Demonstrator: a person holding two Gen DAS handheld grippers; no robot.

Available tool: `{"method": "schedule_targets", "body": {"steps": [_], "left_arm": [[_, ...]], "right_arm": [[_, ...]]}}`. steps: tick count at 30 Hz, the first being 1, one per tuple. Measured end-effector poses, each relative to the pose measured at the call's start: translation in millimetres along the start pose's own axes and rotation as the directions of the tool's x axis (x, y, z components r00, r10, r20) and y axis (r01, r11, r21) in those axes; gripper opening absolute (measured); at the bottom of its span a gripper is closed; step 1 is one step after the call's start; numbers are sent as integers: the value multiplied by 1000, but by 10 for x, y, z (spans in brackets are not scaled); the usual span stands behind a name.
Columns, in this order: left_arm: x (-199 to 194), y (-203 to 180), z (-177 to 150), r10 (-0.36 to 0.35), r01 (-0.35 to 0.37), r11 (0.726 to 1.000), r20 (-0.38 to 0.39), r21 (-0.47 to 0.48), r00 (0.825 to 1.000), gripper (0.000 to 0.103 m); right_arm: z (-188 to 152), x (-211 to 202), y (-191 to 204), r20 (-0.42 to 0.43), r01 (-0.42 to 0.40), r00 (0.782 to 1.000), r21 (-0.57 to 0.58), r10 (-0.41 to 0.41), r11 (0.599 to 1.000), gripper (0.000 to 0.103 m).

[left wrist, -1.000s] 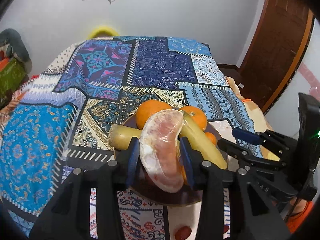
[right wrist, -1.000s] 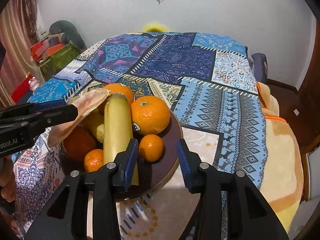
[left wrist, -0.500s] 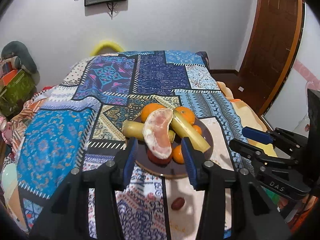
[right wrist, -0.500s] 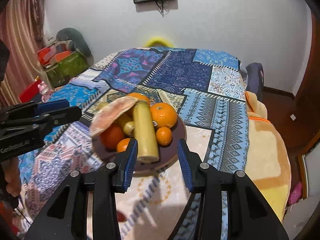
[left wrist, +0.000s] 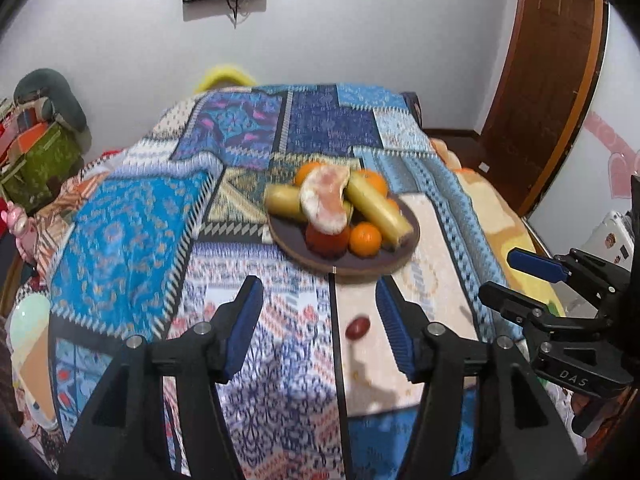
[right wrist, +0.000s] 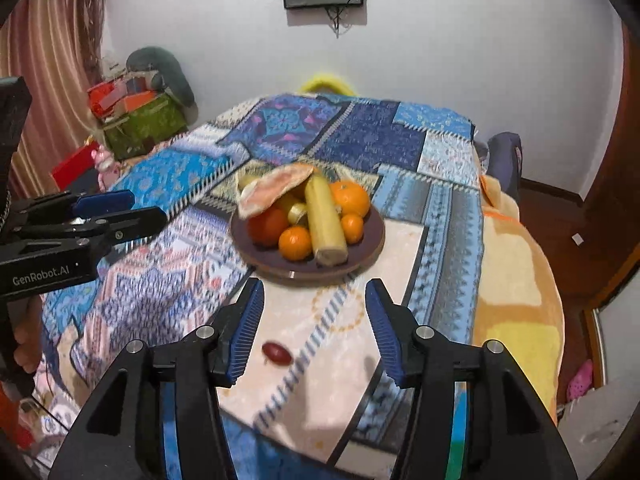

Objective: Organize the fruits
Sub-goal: 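Grasp a red date with the left tool while the right tool grasps another red date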

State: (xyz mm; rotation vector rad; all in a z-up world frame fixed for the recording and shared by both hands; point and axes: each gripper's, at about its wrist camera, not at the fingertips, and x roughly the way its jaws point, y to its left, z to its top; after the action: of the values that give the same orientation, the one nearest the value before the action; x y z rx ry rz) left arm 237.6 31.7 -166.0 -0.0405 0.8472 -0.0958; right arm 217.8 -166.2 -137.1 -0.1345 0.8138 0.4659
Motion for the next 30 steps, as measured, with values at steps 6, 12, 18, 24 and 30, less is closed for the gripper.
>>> {"method": "schedule_targets", "body": {"steps": [6,12,18,24,30], "left_arm": [[111,-3,-253,8,-6,1000,-65,27,998,58],[373,13,-385,-6,8,1000,-134,13,991,58],[674,5,-438,-39,38,999,-191,-6,981,58],[884,-49,-432,-59,63,998,-221,10,974,58],[1008,-136,-432,-92,102,994,-248,26,964,48]], "right_arm": [[-205,168,100,-65,-16,998,1,16,1000,49],[-376,424,132,-137,-45,990,16,46,999,49],[-463,641,117,-178,-66,982,24,69,998,49],[-482,773,119,-198,-88,976,9,88,996,38],[-471,715,95,-186,-120,975,15,121,993,23]]}}
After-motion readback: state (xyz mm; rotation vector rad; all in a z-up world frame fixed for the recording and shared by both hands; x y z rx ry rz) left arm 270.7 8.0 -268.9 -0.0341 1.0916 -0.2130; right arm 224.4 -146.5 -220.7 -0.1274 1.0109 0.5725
